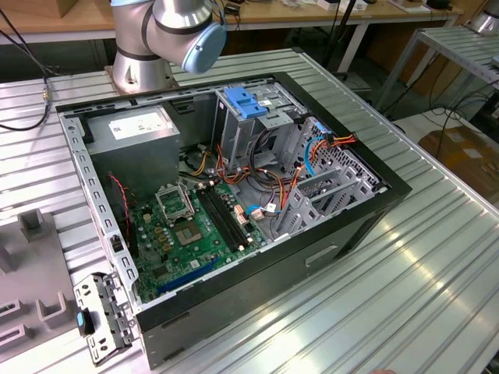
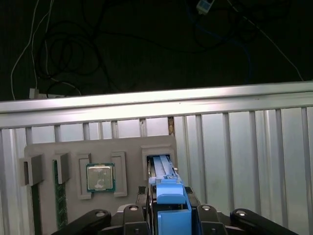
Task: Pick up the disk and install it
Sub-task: 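Pick up the disk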
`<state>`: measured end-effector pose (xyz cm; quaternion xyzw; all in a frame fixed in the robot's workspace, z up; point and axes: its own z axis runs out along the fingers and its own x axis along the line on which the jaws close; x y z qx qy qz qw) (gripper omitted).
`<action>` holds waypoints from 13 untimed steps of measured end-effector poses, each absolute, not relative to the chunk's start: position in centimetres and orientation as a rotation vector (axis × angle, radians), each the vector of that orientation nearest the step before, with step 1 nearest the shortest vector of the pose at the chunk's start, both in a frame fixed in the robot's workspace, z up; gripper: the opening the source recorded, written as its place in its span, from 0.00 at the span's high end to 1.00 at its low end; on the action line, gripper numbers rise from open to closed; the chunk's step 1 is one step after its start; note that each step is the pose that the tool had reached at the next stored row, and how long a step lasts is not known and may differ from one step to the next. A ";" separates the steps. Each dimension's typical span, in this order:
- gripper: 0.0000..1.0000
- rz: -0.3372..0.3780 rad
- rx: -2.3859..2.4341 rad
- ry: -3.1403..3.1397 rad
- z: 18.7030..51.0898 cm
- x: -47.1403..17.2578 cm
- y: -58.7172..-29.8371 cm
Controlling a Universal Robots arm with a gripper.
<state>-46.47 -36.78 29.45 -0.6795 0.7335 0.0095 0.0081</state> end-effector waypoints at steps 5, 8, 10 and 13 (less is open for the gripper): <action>0.63 0.030 -2.124 2.293 29.4 -46.5 -36.8; 0.63 0.030 -2.128 2.289 29.4 -46.5 -36.8; 0.63 0.030 -2.170 2.249 29.4 -46.5 -36.8; 0.63 0.031 -2.191 2.229 29.4 -46.5 -36.8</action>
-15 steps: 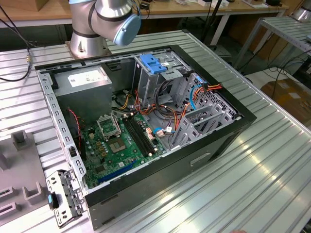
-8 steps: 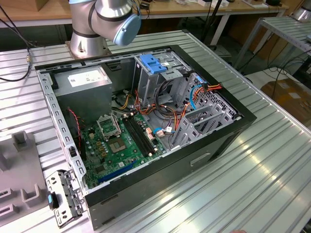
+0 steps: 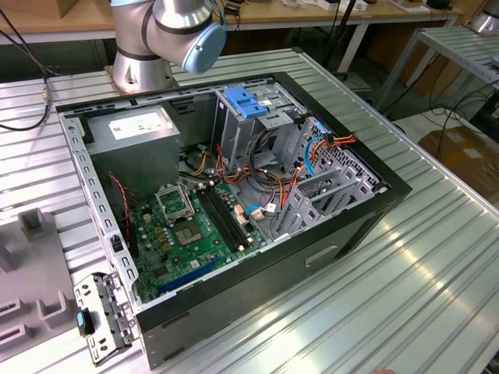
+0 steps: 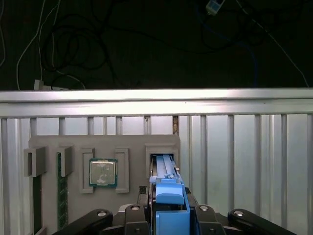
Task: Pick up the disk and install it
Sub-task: 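Pick up the disk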
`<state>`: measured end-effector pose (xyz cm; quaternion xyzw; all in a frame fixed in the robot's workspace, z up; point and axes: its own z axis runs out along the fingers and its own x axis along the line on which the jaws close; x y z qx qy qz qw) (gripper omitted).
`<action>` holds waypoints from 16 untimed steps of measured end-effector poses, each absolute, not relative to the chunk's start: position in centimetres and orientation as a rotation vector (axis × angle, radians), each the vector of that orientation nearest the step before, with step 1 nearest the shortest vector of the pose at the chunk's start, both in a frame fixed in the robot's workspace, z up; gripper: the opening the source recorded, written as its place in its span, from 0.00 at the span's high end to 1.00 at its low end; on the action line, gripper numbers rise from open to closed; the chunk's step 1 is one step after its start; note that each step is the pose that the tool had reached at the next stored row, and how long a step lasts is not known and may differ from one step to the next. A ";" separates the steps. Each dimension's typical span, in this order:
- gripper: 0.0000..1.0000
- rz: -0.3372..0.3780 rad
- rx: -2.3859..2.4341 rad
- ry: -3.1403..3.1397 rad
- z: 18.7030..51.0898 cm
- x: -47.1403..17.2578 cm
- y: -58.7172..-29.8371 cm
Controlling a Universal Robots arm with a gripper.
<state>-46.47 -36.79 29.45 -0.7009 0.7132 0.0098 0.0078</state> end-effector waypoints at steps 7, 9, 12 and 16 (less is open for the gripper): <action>0.63 0.031 -2.192 2.228 29.4 -46.5 -36.8; 0.63 0.031 -2.199 2.222 29.4 -46.5 -36.8; 0.63 0.031 -2.201 2.219 29.4 -46.5 -36.8; 0.63 0.031 -2.200 2.220 29.4 -46.5 -36.8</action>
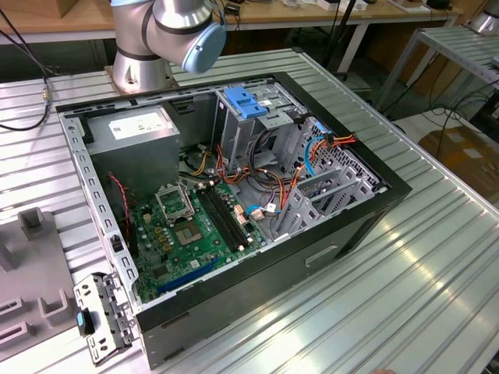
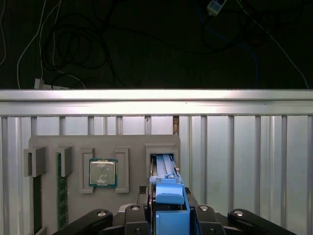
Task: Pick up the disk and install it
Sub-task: 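Pick up the disk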
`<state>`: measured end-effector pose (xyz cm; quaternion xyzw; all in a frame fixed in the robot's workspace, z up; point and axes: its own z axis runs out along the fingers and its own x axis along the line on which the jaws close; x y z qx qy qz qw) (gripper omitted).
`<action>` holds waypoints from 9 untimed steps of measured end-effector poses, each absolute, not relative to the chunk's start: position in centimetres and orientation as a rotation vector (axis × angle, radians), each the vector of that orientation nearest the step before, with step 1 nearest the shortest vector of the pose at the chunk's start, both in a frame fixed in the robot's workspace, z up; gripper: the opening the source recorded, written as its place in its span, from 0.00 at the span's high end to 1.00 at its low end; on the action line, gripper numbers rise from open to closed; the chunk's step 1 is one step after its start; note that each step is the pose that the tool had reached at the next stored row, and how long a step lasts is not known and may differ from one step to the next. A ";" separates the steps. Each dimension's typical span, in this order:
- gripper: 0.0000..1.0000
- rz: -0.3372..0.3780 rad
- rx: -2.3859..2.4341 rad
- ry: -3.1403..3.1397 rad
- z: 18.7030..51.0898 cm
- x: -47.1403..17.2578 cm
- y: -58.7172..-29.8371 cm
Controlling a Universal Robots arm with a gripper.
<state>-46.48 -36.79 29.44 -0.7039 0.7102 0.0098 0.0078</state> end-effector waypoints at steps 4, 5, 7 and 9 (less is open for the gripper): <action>0.63 0.031 -2.200 2.220 29.4 -46.5 -36.8; 0.63 0.031 -2.199 2.222 29.4 -46.5 -36.8; 0.63 0.031 -2.198 2.223 29.4 -46.5 -36.8; 0.63 0.031 -2.198 2.223 29.4 -46.5 -36.8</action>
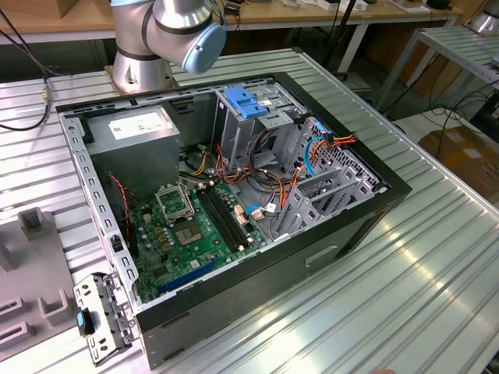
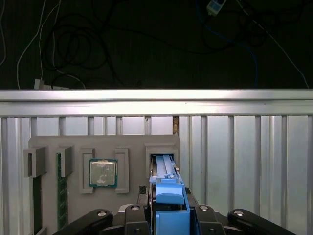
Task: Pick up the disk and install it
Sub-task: 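Pick up the disk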
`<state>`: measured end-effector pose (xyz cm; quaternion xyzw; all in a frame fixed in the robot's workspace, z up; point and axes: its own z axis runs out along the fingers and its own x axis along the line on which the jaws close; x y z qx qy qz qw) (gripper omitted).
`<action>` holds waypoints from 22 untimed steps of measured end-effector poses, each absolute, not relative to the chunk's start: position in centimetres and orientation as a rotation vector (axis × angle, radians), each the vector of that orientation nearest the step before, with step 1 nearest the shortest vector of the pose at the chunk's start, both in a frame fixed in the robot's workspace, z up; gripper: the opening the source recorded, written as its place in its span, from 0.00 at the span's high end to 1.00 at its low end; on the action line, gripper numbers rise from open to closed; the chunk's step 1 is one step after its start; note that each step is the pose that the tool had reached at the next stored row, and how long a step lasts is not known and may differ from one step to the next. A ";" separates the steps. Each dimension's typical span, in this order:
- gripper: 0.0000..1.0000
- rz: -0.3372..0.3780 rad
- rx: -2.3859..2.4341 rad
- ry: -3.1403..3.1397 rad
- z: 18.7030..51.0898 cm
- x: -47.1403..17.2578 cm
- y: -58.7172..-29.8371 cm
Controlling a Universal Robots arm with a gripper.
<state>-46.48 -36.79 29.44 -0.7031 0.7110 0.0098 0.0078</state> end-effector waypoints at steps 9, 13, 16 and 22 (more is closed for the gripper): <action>0.63 0.031 -2.198 2.223 29.4 -46.5 -36.8; 0.63 0.031 -2.198 2.223 29.6 -46.5 -36.8; 0.63 0.030 -2.198 2.223 29.9 -46.5 -36.8; 0.63 0.030 -2.198 2.223 30.9 -46.5 -36.8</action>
